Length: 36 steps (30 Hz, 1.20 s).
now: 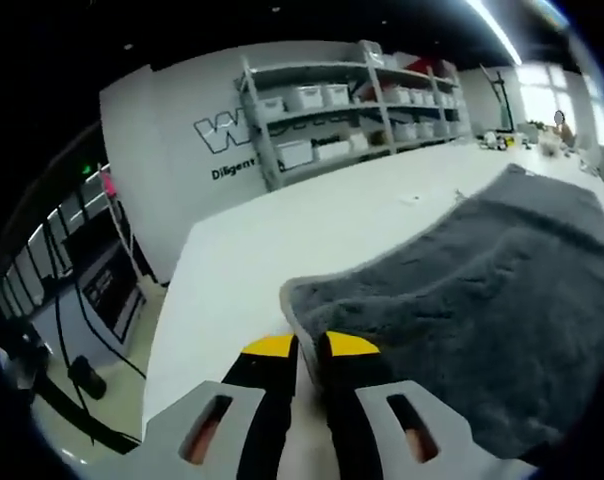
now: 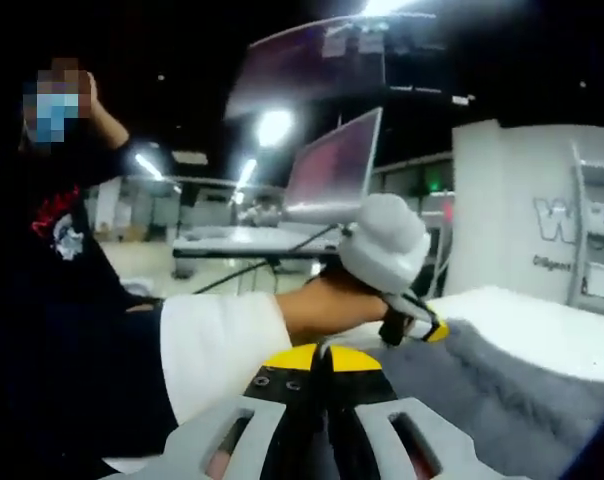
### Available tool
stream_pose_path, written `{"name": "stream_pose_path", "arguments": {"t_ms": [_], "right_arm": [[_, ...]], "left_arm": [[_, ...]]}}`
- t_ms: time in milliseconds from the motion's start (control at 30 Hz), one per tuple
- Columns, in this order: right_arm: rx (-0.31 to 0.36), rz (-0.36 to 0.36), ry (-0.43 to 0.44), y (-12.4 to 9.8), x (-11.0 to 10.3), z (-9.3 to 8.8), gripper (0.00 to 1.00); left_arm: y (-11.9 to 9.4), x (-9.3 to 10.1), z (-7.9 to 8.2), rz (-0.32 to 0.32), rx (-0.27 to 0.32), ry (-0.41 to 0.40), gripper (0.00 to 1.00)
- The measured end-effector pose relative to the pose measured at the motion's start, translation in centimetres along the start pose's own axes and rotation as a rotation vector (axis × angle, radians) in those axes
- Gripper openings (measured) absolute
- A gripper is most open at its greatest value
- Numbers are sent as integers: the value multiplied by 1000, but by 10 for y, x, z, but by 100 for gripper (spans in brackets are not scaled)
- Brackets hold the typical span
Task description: Open the folded towel by lifting each exposed corner and separating the folded layers until the towel lies flat within the target outline without major curled edges
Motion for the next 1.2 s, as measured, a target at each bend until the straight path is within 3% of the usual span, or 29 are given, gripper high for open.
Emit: {"name": "stream_pose_path", "arguments": {"t_ms": [200, 500, 700, 800, 867, 933, 1067, 1200], "right_arm": [[-45, 26, -32, 4, 0, -9, 0], [-78, 65, 3, 5, 6, -19, 0], [-91, 82, -39, -2, 10, -15, 5], [-100, 116, -36, -12, 6, -11, 7], [-108, 124, -80, -22, 1, -12, 7], [-105, 112, -232, -22, 8, -9, 7], [-114, 98, -283, -27, 19, -12, 7], [-125, 81, -261, -32, 29, -15, 6]], "left_arm": [[2, 1, -6, 8, -35, 45, 11], [4, 2, -12, 17, -80, 128, 12], [2, -2, -11, 23, -57, 147, 19], [1, -3, -7, 8, -26, 106, 20], [0, -2, -5, -6, -14, 102, 23], [-1, -2, -3, -22, -5, 88, 24], [-2, 0, 2, -66, 16, 63, 27], [-6, 3, 9, -89, 24, 43, 31]]}}
Point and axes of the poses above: the point that each gripper's makers call its tool centre point, and the gripper's own axes: y roughly forward along the fingers, x roughly to its right, z roughly out of its top, the point moved 8 cm from there along -y, roughly backward along the fingers, and after that the axes turned 9 degrees about x, right-handed, at the moved point
